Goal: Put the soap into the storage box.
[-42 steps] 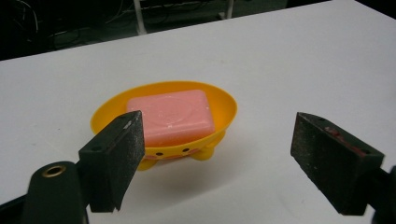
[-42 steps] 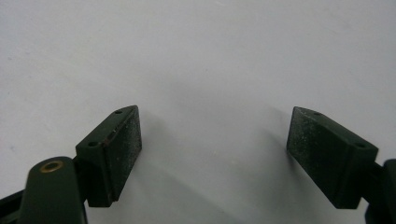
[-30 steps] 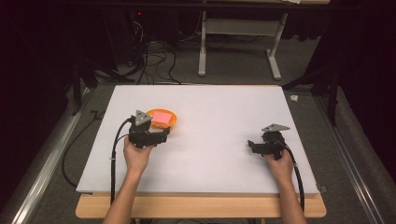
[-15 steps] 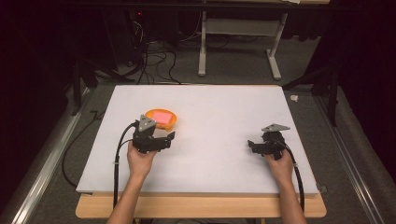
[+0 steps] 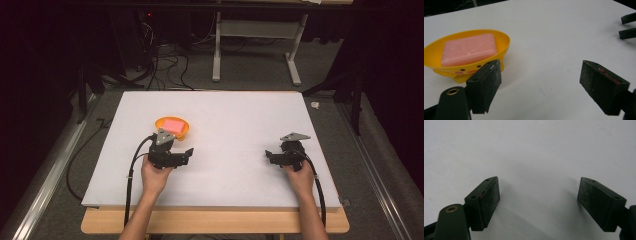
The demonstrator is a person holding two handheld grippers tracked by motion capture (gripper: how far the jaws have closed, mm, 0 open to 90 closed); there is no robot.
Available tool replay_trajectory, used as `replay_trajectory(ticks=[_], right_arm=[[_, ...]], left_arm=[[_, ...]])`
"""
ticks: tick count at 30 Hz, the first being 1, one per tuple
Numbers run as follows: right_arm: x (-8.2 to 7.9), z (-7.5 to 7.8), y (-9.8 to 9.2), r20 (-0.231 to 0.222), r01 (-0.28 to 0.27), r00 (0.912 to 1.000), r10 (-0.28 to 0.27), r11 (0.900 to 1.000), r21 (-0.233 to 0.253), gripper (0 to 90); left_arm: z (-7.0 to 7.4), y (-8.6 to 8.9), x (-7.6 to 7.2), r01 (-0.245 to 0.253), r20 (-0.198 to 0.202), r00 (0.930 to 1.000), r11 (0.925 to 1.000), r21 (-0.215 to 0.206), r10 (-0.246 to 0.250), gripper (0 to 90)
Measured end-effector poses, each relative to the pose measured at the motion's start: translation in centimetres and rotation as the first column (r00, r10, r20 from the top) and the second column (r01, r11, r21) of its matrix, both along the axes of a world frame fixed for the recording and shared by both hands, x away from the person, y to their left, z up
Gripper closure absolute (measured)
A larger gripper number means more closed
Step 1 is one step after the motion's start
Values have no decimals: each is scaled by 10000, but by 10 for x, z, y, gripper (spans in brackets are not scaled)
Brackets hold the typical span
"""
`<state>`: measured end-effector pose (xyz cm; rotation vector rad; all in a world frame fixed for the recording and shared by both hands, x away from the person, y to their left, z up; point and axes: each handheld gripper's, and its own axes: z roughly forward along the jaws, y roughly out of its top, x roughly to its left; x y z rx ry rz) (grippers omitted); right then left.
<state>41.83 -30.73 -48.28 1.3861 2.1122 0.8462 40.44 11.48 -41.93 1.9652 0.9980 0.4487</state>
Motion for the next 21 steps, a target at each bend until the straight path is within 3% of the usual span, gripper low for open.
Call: replay_trajectory(ticks=[21], right_arm=[[0,0,0,6,4,10000,-4,10000,-11,186]], left_arm=[[-25,-23,0,517,-513,9975,9978,413,-495,184]])
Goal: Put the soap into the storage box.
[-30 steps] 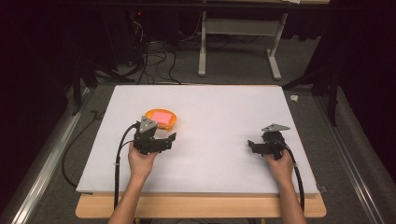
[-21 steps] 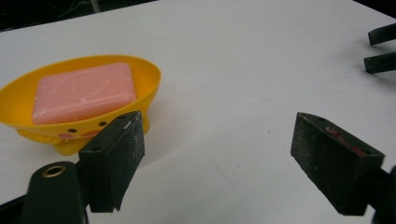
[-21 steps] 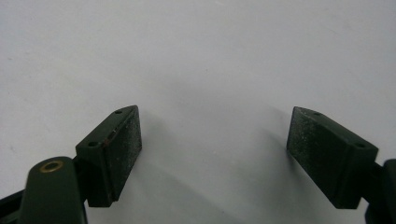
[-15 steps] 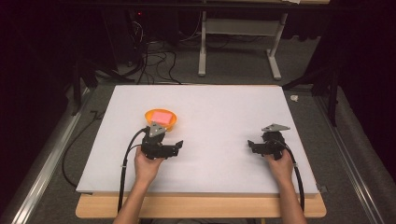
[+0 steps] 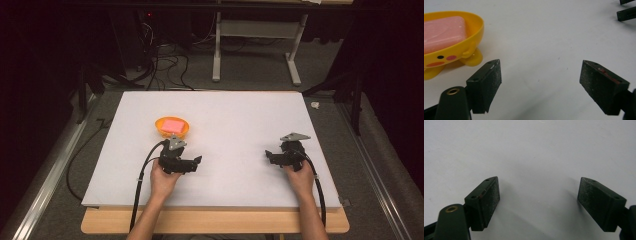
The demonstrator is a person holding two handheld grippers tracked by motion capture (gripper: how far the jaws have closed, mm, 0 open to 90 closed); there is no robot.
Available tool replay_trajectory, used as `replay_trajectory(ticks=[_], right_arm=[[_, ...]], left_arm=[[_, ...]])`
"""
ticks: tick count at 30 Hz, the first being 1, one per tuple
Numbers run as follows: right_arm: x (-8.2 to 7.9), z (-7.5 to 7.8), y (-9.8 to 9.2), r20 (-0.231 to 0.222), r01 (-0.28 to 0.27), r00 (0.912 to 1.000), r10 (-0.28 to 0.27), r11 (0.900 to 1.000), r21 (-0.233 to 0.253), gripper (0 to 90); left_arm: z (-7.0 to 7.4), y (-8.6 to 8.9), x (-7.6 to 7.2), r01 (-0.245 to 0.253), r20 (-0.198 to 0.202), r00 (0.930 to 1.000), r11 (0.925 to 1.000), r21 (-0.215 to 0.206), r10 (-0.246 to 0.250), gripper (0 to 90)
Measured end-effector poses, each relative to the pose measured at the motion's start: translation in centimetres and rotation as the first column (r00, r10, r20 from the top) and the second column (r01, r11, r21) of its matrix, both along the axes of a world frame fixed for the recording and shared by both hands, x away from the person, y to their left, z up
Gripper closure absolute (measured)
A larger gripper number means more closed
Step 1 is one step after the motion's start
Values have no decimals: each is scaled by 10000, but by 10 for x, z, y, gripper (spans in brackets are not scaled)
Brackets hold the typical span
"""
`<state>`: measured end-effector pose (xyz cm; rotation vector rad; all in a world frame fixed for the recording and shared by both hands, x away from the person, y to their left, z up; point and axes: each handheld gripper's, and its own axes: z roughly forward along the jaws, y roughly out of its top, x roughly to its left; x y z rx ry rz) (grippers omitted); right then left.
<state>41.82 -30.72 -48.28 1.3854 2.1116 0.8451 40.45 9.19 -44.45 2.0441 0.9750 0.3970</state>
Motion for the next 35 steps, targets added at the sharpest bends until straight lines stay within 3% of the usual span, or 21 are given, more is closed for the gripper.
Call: replay_trajectory(ticks=[12,24,27,35], right_arm=[[0,0,0,6,-7,10000,7,10000,-3,186],[0,0,0,2,-2,10000,2,10000,-4,186],[0,0,0,4,-2,10000,2,10000,-3,186],[0,0,0,-3,-4,10000,4,10000,5,185]], left_arm=[[-16,-9,7,65,-371,9993,9998,202,-57,185],[-37,-15,14,-213,-541,9982,9941,1063,271,187],[-42,-13,12,-263,-356,9989,9958,881,295,179],[-42,-14,11,-278,-317,9990,9958,874,307,181]])
